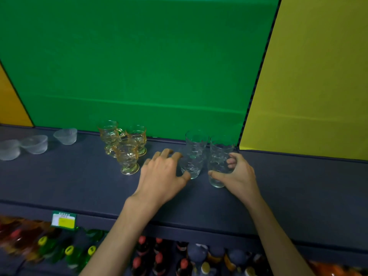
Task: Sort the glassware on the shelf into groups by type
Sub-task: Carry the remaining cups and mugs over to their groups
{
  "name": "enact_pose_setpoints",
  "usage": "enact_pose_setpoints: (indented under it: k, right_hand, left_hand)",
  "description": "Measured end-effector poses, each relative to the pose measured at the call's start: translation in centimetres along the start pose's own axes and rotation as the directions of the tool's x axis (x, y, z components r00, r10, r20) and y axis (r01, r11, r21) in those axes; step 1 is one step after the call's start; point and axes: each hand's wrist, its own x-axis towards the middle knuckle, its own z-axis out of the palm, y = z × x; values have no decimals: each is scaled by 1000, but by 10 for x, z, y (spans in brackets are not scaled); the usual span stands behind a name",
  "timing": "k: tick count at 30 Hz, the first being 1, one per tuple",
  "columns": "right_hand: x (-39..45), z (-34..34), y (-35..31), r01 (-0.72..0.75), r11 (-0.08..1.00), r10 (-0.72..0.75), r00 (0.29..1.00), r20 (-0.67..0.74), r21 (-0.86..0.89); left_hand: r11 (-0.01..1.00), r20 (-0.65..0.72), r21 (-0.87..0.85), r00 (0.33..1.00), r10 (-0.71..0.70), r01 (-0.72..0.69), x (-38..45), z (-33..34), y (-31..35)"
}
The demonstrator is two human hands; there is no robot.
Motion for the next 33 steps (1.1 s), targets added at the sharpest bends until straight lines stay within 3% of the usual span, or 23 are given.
enact_pose_setpoints:
  k: [6, 9, 11, 14, 18, 25, 33]
  right_hand:
    - [6, -10, 2, 125, 972, -102, 987, 123, -198]
    - [0, -17, -6, 304, 881, -285, 953, 104, -362]
    - [-6, -19, -16, 440, 809, -435, 894, 107, -389]
    - [-15, -14, -39, 598, 740, -578, 800, 163, -308]
    - [-36, 10, -78, 702, 690, -645, 708, 288, -179]
    - [-80, 78, -142, 793, 608, -716, 560, 418, -21]
    - [-162, 182, -237, 854, 514, -775, 422, 471, 80]
  left_hand:
    - [995, -23, 15, 995, -94, 95, -13, -6, 13]
    - [989, -37, 21, 988, -148, 149, -22, -10, 16]
    - [981, -45, 45, 982, -185, 187, -28, -15, 15]
    - [968, -72, 90, 971, -227, 233, -39, -22, 9]
    - [941, -107, 140, 950, -294, 307, -65, -37, -15]
    - [861, -189, 176, 875, -446, 476, -123, -73, -89]
    - [773, -228, 179, 790, -569, 609, -210, -111, -203]
